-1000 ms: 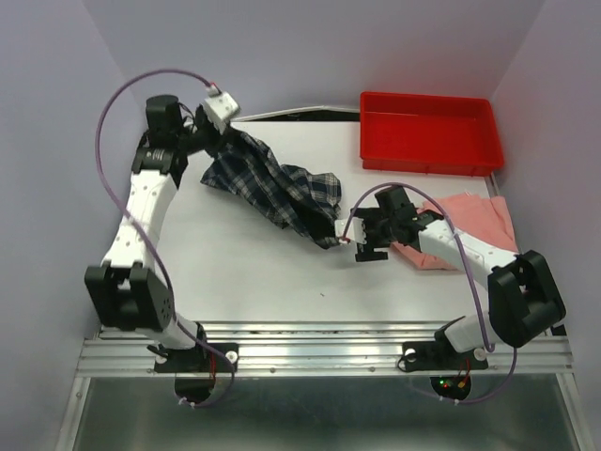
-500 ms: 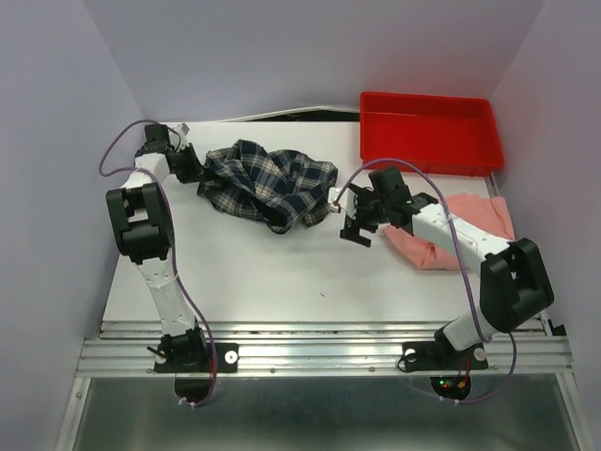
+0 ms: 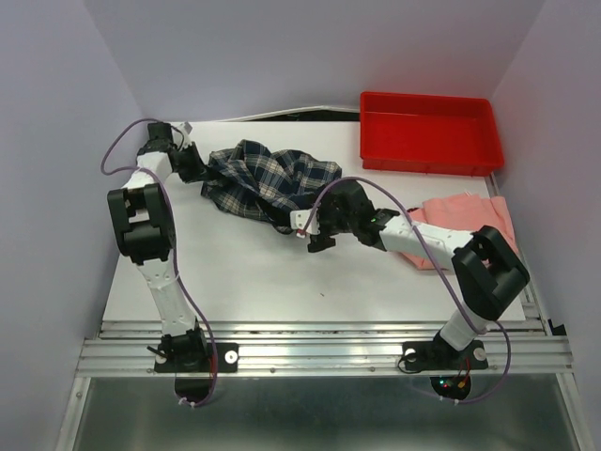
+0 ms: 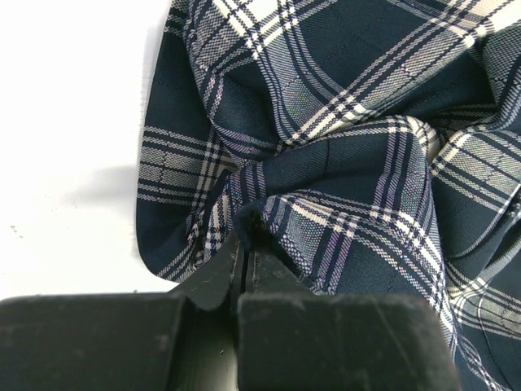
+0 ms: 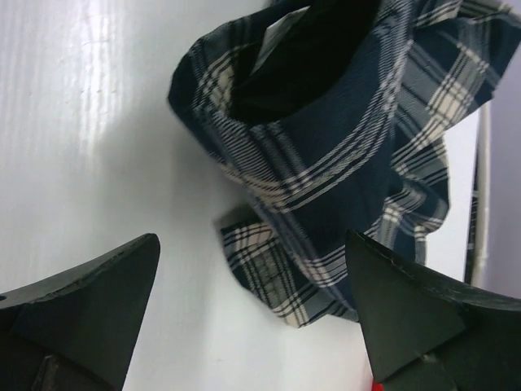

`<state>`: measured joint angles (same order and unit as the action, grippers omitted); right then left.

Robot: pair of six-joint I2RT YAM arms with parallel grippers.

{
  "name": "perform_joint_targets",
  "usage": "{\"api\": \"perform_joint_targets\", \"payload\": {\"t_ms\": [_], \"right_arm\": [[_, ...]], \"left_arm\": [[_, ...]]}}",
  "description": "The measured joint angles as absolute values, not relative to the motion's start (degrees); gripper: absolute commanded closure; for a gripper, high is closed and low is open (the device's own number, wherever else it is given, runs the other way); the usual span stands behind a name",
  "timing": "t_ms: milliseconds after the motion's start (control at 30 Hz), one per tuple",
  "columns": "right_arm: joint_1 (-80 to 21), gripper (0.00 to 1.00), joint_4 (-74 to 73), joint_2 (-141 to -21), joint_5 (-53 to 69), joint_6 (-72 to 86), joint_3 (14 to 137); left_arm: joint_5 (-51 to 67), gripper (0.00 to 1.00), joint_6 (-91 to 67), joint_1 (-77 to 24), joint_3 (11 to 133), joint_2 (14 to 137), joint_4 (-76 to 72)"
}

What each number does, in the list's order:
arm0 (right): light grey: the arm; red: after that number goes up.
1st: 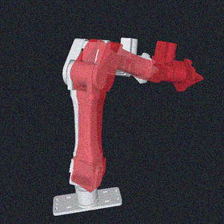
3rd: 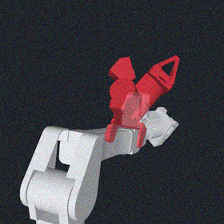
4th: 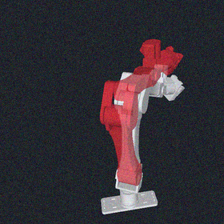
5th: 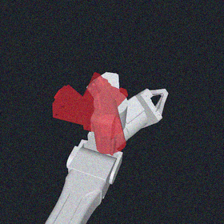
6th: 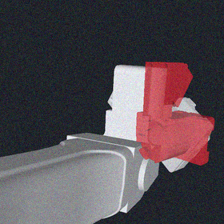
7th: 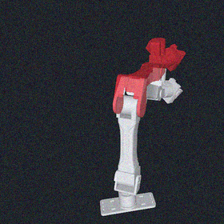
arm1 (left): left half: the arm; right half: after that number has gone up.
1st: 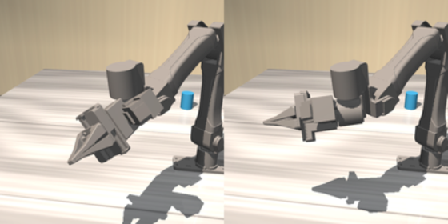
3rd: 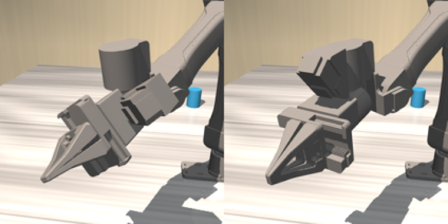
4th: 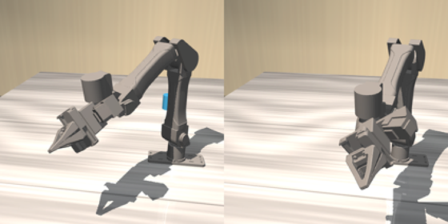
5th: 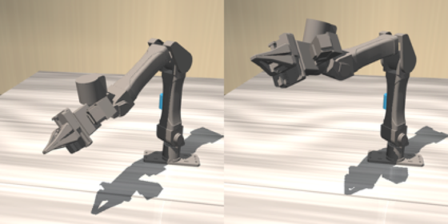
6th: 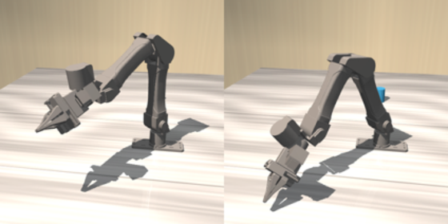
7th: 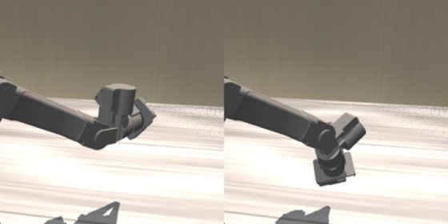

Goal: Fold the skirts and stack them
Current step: Flatten the skirt out

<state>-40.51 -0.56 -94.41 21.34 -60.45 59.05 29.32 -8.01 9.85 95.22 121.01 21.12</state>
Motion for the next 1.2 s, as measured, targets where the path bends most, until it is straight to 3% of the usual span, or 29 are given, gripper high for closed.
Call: {"api": "perform_joint_targets", "payload": {"t_ms": [300, 433, 533, 567, 633, 667, 700, 733, 900, 1200], "right_arm": [[-40.95, 0.0, 6.92, -95.2, 21.74, -62.74, 59.11], [-41.74, 0.05, 6.15, -97.91, 23.66, -64.03, 60.82], [-42.37, 0.24, 4.67, -101.1, 24.84, -65.06, 63.22], [-42.46, 0.4, 4.43, -101.78, 25.15, -65.23, 63.61], [-42.48, 0.57, 4.21, -102.15, 25.5, -65.39, 63.7], [-42.46, 0.72, 4.01, -102.17, 25.58, -64.73, 63.77], [-42.46, 0.8, 3.84, -102.17, 25.43, -64.34, 63.99], [-42.46, 0.98, 3.81, -102.17, 25.19, -63.55, 64.51], [-40.82, 0.99, 1.85, -101.21, 23.07, -55.02, 69.69], [-25.02, 0.99, -3.42, -97.12, 23.4, -32.42, 91.39]], "left_arm": [[29.21, 1.0, -6.66, 9.85, 95.15, 118.37, 22.24], [29.26, 1.0, -6.24, 9.85, 95.15, 117.64, 22.5], [29.26, 1.0, -6.0, 9.87, 95.13, 117.23, 22.57], [29.26, 1.0, -5.87, 9.87, 95.09, 117.14, 22.59], [29.28, 1.0, -5.58, 10.13, 94.91, 116.84, 22.59], [29.28, 1.0, -5.26, 10.2, 94.85, 116.64, 22.9], [29.26, 1.0, -4.99, 10.24, 94.85, 116.49, 23.14], [29.28, 1.0, -4.6, 10.46, 94.85, 116.27, 23.53], [30.55, 1.0, 1.63, 12.19, 98.21, 115.52, 29.56], [47.92, 1.0, 44.29, 16.1, 114.65, 105.73, 55.61]]}}
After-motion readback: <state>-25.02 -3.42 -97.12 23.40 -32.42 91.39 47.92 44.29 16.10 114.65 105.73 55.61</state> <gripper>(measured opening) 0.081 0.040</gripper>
